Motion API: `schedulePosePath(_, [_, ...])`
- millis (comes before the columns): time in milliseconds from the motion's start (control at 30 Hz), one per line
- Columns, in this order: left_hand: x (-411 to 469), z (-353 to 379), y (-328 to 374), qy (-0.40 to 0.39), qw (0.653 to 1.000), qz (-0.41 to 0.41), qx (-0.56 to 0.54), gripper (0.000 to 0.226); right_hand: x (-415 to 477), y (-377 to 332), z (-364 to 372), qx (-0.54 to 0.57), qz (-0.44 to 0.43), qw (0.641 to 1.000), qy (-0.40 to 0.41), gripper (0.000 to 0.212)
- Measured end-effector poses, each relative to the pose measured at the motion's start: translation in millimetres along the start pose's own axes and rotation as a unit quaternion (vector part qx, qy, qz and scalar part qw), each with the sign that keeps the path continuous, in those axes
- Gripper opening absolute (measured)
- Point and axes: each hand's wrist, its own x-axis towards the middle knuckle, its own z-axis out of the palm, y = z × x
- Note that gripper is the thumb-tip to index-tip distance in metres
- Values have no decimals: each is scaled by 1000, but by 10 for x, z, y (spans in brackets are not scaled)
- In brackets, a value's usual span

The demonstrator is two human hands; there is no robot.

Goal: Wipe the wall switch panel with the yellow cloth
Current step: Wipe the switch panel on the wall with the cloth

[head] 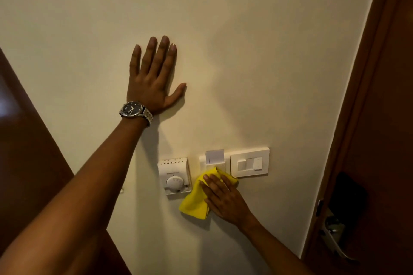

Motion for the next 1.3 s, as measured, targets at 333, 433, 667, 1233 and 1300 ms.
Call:
schedulePosePath(333, [-46,7,22,-7,1000,0,2,86,-112,185,-45,-6,-105,994,-25,58])
schedulePosePath(433, [-44,47,45,-5,1000,1,-9,86,26,324,-115,-8,-132,991,-4,57])
schedulePosePath(667, [-29,16,18,-9,1000,-2,-6,86,-18,307,-104,17,-133,991,-7,59])
schedulePosePath(1233, [-22,63,-6,2,1000,1,-14,86,-7,828,-243,-27,-156,987,32,54])
schedulePosePath(1300, [-12,59,-16,-1,1000,-1,-12,87,-154,765,-188,-19,-130,991,10,57])
